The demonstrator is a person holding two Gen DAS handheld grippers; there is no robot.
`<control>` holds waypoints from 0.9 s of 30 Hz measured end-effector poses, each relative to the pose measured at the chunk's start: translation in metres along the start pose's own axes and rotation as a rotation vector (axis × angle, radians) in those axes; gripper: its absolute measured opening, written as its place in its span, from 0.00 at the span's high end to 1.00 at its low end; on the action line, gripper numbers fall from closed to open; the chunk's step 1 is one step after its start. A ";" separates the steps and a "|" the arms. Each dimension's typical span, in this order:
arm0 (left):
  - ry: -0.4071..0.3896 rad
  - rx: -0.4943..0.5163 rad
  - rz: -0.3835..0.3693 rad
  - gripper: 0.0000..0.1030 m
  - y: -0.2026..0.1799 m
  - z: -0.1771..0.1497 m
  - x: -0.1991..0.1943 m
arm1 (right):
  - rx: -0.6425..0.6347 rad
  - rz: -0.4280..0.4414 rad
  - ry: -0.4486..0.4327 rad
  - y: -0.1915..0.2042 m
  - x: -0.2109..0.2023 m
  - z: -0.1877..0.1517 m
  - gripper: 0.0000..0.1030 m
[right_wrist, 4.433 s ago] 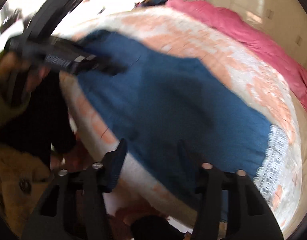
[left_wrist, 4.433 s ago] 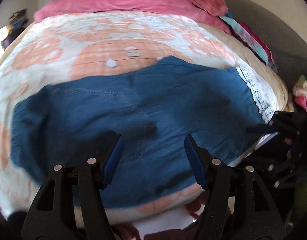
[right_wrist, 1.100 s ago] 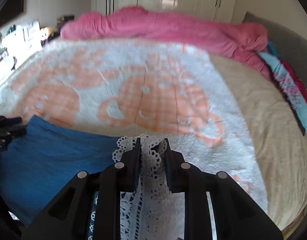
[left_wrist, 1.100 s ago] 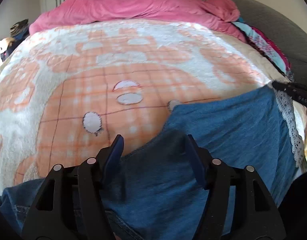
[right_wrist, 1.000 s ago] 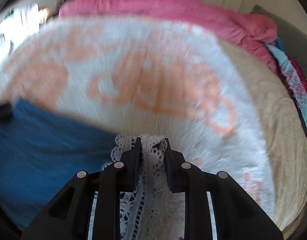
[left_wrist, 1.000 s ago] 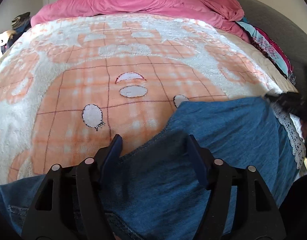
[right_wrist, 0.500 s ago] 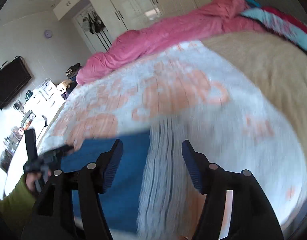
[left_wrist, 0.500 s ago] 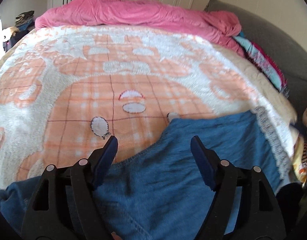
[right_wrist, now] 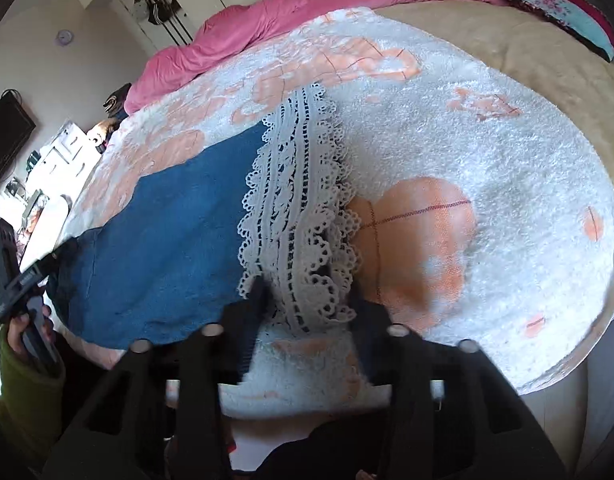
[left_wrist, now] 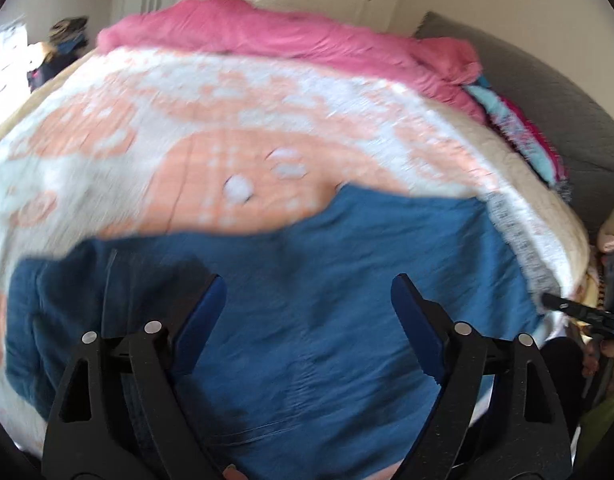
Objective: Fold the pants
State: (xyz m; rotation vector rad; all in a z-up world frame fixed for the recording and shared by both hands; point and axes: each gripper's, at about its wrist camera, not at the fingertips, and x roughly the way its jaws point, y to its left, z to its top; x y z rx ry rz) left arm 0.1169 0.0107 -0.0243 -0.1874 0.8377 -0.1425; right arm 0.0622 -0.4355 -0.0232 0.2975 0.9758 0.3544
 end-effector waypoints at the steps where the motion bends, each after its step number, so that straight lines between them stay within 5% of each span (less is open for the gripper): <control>1: 0.020 -0.017 0.028 0.24 0.006 -0.002 0.007 | -0.008 0.015 -0.013 0.002 -0.003 0.000 0.77; 8: 0.041 -0.049 0.041 0.24 0.019 -0.004 0.014 | -0.096 -0.120 -0.001 0.006 -0.008 -0.015 0.78; 16: 0.040 -0.038 0.047 0.24 0.018 -0.006 0.015 | -0.038 -0.088 0.003 -0.007 -0.006 -0.021 0.76; 21: -0.014 -0.073 -0.001 0.24 0.024 -0.005 -0.006 | -0.021 -0.111 -0.023 -0.006 -0.025 -0.020 0.58; 24: -0.070 -0.077 -0.013 0.19 0.027 0.000 -0.021 | -0.036 -0.149 -0.110 -0.001 -0.052 -0.014 0.57; 27: -0.085 -0.036 0.017 0.19 0.020 0.004 -0.022 | -0.096 -0.159 -0.173 0.020 -0.067 -0.007 0.44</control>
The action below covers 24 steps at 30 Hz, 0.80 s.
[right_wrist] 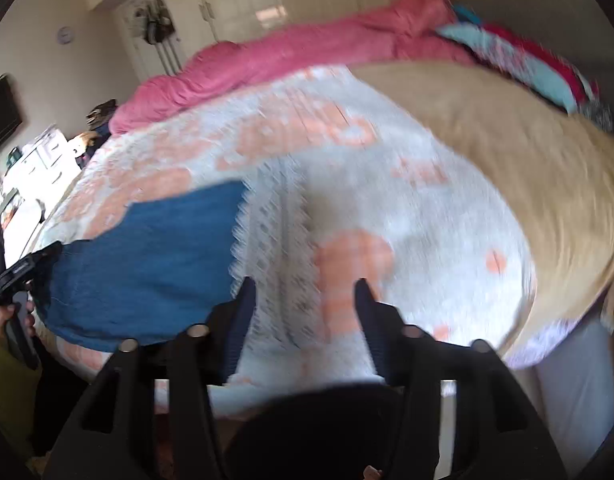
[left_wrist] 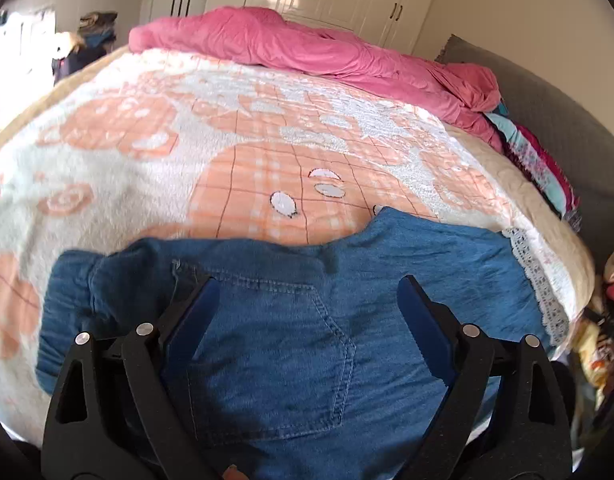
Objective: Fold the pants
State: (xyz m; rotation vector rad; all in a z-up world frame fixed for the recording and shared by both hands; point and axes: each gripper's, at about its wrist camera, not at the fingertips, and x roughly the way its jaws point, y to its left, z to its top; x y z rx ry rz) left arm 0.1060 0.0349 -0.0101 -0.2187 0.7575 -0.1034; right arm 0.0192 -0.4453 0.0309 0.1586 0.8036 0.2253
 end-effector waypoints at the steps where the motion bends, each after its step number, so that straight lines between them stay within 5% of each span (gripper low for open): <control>1: 0.004 0.015 0.001 0.19 -0.004 0.000 0.002 | -0.032 0.020 -0.013 0.013 -0.001 0.003 0.44; 7: 0.034 0.160 -0.069 0.14 -0.047 -0.006 0.014 | -0.194 0.125 0.025 0.088 0.035 0.005 0.38; 12: 0.112 0.210 -0.070 0.14 -0.057 -0.015 0.038 | -0.241 0.109 0.069 0.125 0.075 0.003 0.34; 18: 0.163 0.105 0.006 0.13 -0.021 -0.014 0.050 | -0.237 -0.070 0.141 0.105 0.101 -0.008 0.31; 20: 0.167 0.081 -0.010 0.13 -0.015 -0.012 0.050 | -0.180 0.000 0.122 0.091 0.099 -0.010 0.31; 24: 0.154 0.118 0.017 0.13 -0.023 -0.015 0.046 | -0.235 -0.035 0.113 0.100 0.100 -0.013 0.26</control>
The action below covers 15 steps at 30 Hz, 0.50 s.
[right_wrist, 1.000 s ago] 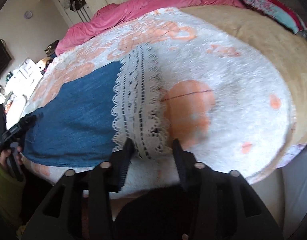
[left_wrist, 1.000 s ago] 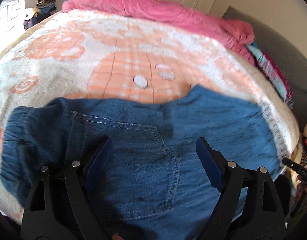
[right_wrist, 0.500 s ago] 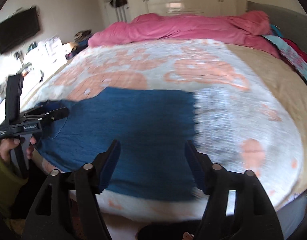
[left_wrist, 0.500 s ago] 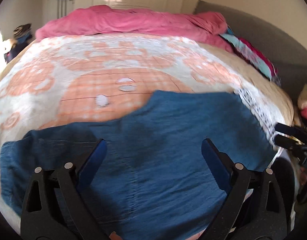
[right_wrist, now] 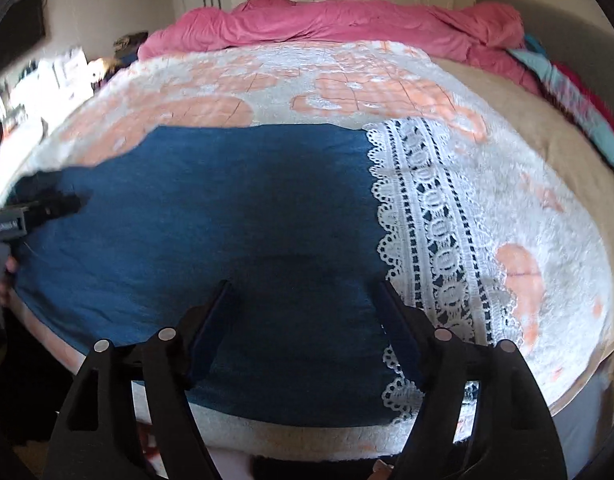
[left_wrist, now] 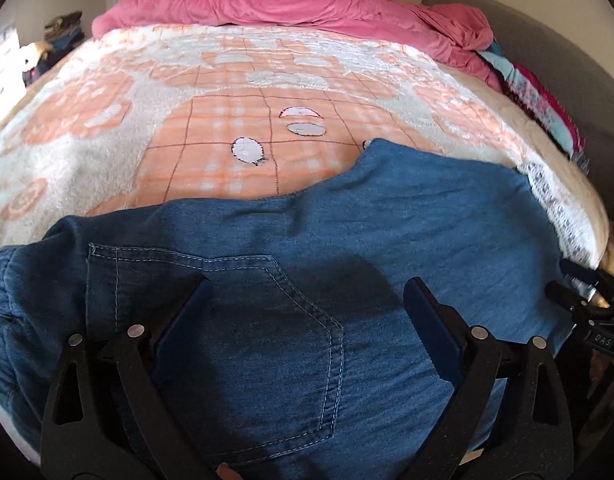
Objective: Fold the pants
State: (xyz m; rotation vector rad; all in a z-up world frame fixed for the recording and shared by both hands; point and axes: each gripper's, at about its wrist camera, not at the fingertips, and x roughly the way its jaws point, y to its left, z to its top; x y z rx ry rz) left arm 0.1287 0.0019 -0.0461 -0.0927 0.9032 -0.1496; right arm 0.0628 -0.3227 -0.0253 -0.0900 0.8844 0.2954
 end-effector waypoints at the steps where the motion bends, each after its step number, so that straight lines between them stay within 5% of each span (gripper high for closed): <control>1: -0.019 -0.003 -0.006 0.13 -0.001 0.000 -0.005 | 0.000 0.006 -0.013 0.000 -0.002 -0.001 0.26; 8: -0.121 -0.012 -0.074 0.11 -0.005 0.003 -0.030 | 0.082 0.121 -0.135 -0.012 -0.037 0.002 0.25; 15: -0.146 -0.003 -0.084 0.09 -0.013 0.004 -0.040 | 0.142 0.117 -0.152 -0.028 -0.054 -0.003 0.21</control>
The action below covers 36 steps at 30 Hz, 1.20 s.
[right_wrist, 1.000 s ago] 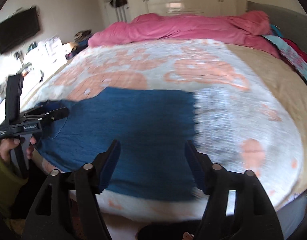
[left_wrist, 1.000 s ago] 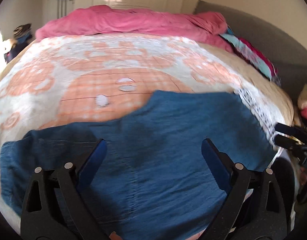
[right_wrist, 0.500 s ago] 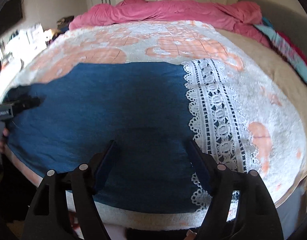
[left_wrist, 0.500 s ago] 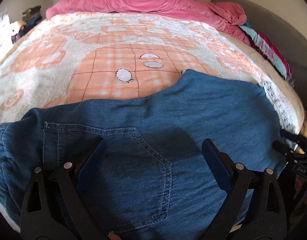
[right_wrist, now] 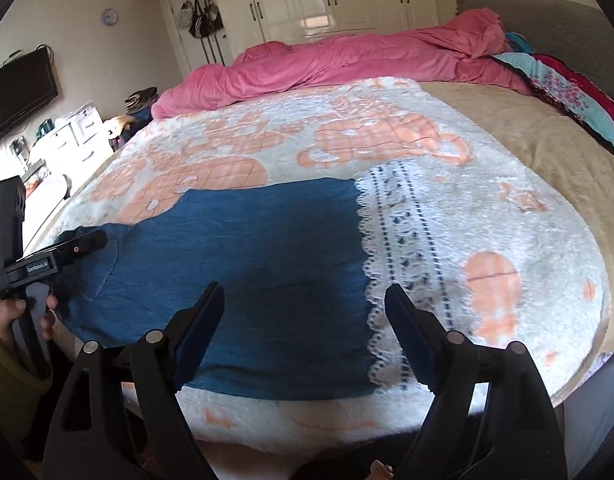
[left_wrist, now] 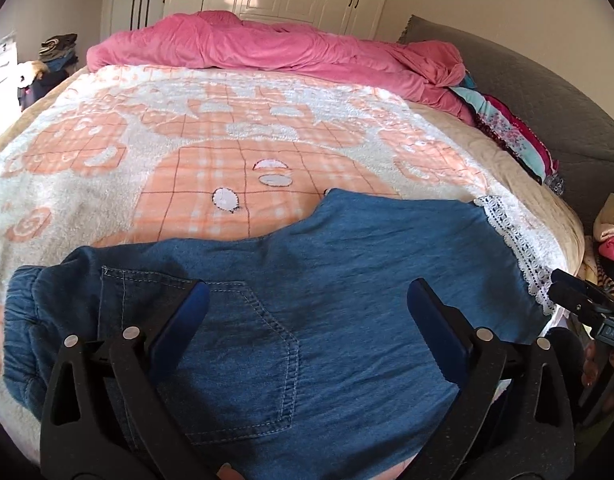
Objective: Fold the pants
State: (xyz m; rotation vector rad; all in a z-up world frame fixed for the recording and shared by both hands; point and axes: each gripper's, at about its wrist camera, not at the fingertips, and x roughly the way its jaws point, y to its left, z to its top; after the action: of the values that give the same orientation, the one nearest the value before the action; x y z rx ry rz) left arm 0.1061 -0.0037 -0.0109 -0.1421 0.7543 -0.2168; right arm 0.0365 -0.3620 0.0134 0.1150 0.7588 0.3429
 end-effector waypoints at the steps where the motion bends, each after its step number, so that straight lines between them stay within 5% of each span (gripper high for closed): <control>1: 0.006 0.001 0.002 0.09 -0.002 0.000 -0.001 | 0.012 0.005 -0.004 -0.004 -0.003 -0.001 0.21; 17: 0.034 0.148 -0.079 0.09 -0.089 0.020 0.001 | 0.179 -0.024 -0.057 -0.065 -0.039 -0.021 0.21; 36: 0.232 0.353 -0.131 0.09 -0.184 0.085 0.122 | 0.312 0.044 0.022 -0.090 -0.021 -0.036 0.21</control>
State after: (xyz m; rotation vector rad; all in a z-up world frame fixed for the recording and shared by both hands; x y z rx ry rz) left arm 0.2248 -0.2079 0.0074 0.1725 0.9254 -0.4928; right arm 0.0211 -0.4544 -0.0187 0.4229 0.8287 0.2651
